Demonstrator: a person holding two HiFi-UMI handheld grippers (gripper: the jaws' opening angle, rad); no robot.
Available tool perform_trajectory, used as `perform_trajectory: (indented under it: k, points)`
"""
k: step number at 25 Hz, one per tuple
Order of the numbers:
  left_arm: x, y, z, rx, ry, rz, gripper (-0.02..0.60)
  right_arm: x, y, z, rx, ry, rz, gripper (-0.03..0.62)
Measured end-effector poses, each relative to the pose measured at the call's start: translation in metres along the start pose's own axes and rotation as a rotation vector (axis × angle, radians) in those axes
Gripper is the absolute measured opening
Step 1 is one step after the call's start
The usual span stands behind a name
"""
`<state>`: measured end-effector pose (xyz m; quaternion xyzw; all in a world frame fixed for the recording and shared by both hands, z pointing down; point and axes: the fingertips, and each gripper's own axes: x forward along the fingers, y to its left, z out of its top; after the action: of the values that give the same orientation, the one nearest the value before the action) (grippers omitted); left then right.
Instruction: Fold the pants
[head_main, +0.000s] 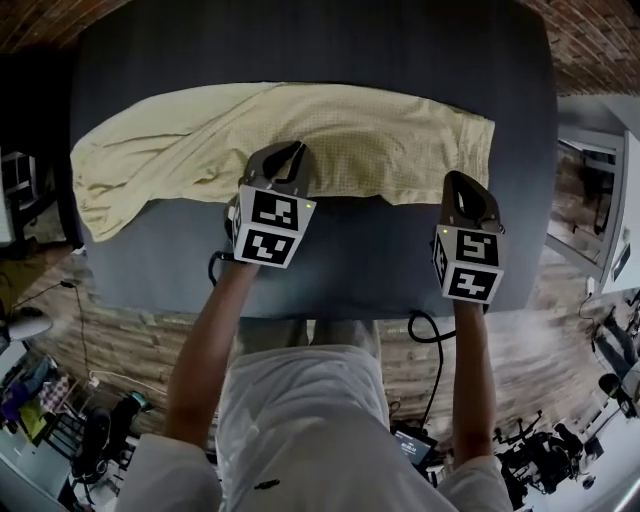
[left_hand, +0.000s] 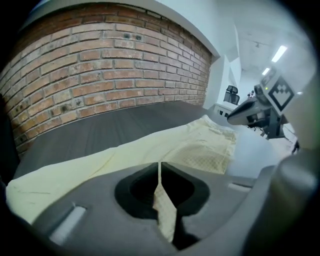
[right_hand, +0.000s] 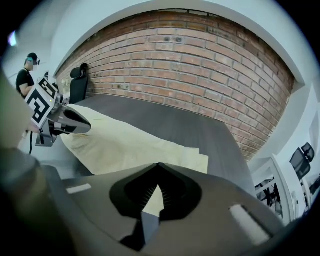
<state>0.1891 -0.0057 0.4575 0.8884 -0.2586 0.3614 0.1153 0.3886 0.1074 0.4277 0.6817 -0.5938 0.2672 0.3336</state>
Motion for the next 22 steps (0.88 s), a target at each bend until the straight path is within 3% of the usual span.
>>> perform_trajectory:
  k: [9, 12, 22]
  points:
    - [-0.071, 0.016, -0.038, -0.108, 0.014, 0.044, 0.005, -0.013, 0.095, 0.033, -0.125, -0.044, 0.153, 0.008]
    - [-0.096, 0.031, -0.062, -0.096, 0.036, 0.072, 0.005, -0.025, 0.141, 0.047, -0.174, -0.074, 0.228, 0.008]
    - [-0.163, 0.124, -0.126, -0.110, 0.066, 0.190, 0.005, -0.024, 0.273, 0.068, -0.406, -0.109, 0.369, 0.008]
